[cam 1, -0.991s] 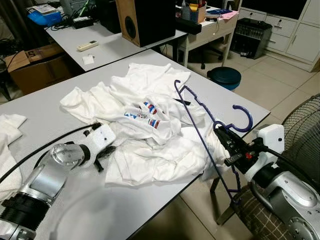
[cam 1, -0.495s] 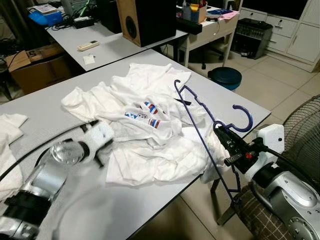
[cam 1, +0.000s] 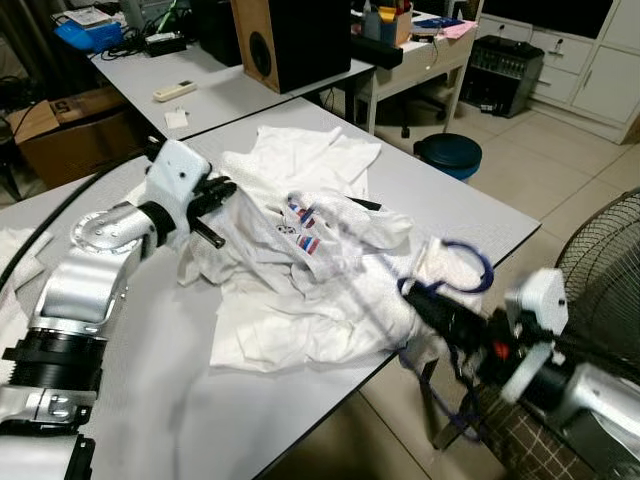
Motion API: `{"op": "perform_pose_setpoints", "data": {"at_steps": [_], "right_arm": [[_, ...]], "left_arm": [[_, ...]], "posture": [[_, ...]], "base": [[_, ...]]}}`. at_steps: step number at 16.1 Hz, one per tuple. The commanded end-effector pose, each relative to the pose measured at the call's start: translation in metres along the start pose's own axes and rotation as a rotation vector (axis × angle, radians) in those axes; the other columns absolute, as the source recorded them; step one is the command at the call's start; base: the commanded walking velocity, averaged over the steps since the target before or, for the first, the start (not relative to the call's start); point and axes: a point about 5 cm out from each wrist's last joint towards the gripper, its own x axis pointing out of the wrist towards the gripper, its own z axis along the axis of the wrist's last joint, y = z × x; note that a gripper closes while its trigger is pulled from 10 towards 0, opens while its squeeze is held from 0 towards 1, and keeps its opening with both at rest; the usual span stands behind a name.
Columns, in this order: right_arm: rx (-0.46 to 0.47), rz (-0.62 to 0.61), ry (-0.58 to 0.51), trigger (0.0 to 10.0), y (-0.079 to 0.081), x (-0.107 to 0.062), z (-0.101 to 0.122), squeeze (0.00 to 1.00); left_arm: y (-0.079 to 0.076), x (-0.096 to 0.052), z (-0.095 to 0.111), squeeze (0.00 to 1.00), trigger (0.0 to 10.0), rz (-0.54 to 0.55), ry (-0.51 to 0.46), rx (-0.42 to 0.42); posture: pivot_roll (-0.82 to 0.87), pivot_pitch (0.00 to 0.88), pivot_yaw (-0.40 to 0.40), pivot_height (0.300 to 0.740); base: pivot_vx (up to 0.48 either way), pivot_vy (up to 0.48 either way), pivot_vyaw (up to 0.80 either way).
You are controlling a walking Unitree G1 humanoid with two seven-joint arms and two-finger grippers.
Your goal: Hang hanger
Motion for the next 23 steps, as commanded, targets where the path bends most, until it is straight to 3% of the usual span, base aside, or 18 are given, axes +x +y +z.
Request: {"op": "perform_pose_setpoints", "data": {"at_steps": [1,5,6,13,17,20,21,23], "right_arm": [[0.014,0.061,0.008,10.0,0.007,-0.001,0.002,0.0],[0.043,0.079,0.025,10.0,0.006,0.003,-0.001,0.0],[0.049,0.057,0.032,10.0,0.001,0.012,-0.004,0.0],[0.068,0.004,0.102,10.0,-0.015,0.026,-0.013,0.0],[0.188,-0.094,0.162,10.0,-0.027,0.028,-0.024,0.0],[0.275,-0.132,0.153,10.0,-0.032,0.031,-0.026,0.0],[0.345,-0.139,0.134,10.0,-0.035,0.033,-0.026,0.0],[0.402,-0.131,0.117,10.0,-0.037,0.037,-0.025,0.0]], "left_arm": [[0.012,-0.005,0.017,0.0,0.0,0.029,-0.046,0.005],[0.008,-0.008,0.033,0.0,0.0,-0.023,-0.106,-0.01],[-0.003,-0.01,0.042,0.0,0.0,-0.126,-0.151,-0.001],[-0.013,-0.018,0.055,0.0,0.0,-0.24,-0.18,0.017],[-0.008,-0.022,0.062,0.0,0.0,-0.239,-0.197,0.028],[-0.008,-0.023,0.064,0.0,0.0,-0.253,-0.205,0.03],[-0.009,-0.023,0.066,0.0,0.0,-0.261,-0.228,0.024],[-0.012,-0.025,0.075,0.0,0.0,-0.303,-0.28,0.005]], "posture": [[-0.03,0.0,0.088,0.74],[-0.02,0.0,0.078,0.74],[-0.01,0.0,0.068,0.74],[0.0,0.0,0.062,0.74],[0.0,0.0,0.063,0.74],[0.0,0.0,0.062,0.74],[0.0,0.0,0.062,0.74],[0.0,0.0,0.058,0.74]], "base": [[0.0,0.0,0.0],[0.0,0.0,0.0],[0.0,0.0,0.0],[0.0,0.0,0.0],[0.0,0.0,0.0],[0.0,0.0,0.0],[0.0,0.0,0.0],[0.0,0.0,0.0]]}}
